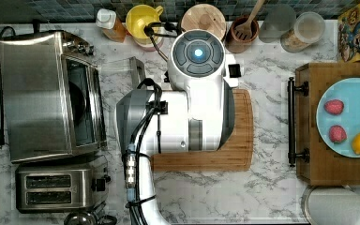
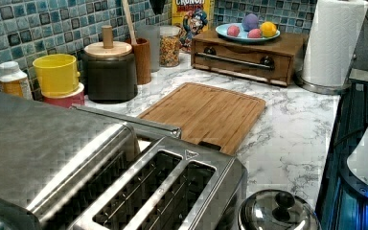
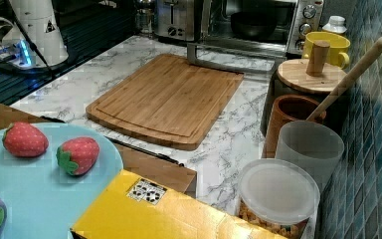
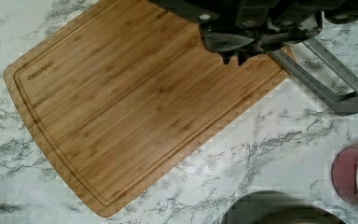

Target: Close the oven.

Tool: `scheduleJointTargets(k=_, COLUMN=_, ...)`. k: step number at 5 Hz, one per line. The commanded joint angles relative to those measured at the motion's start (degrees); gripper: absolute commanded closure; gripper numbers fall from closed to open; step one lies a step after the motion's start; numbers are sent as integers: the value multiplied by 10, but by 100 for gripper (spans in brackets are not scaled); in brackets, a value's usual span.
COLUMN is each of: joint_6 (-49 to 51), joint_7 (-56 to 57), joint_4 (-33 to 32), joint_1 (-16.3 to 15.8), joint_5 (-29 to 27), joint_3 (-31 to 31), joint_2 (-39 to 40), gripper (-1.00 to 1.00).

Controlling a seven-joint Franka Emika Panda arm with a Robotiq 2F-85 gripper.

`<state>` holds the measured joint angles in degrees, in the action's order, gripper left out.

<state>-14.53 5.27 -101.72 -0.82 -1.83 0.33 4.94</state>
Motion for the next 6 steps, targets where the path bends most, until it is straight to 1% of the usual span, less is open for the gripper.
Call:
scheduleJointTargets(k=1, joint_6=-52, joint_7=68, joint_4=-36, joint_1=5, joint_5=-37, joint_3=2, joint_2=-9, gripper=100)
scheduleJointTargets(k=2, joint_6=-90, joint_7=260, joint_4=-72, joint_1=29, joint_5=-140, joint_3=5, joint_2=-3, gripper=100)
scheduleJointTargets(k=3, joint_6=-114, joint_7=454, joint_4=-98, joint_1=51, joint_5=-260, joint_3=5, joint_2=22, gripper=100)
scheduleJointTargets(k=4, joint_6=-68, joint_7=600, joint_4=-63, joint_1=66, joint_5=-325, joint_3=0, joint_2=85, gripper=100)
scheduleJointTargets(k=5, joint_6=-52, joint_7=700, joint_4=-40, joint_1=58, joint_5=-368, joint_3=-8, joint_2=132, gripper=100)
scheduleJointTargets(k=6, joint_6=-53, joint_7=761, joint_4=-8, joint_1=51, joint_5=-386, joint_3=7, joint_2=187, gripper=100)
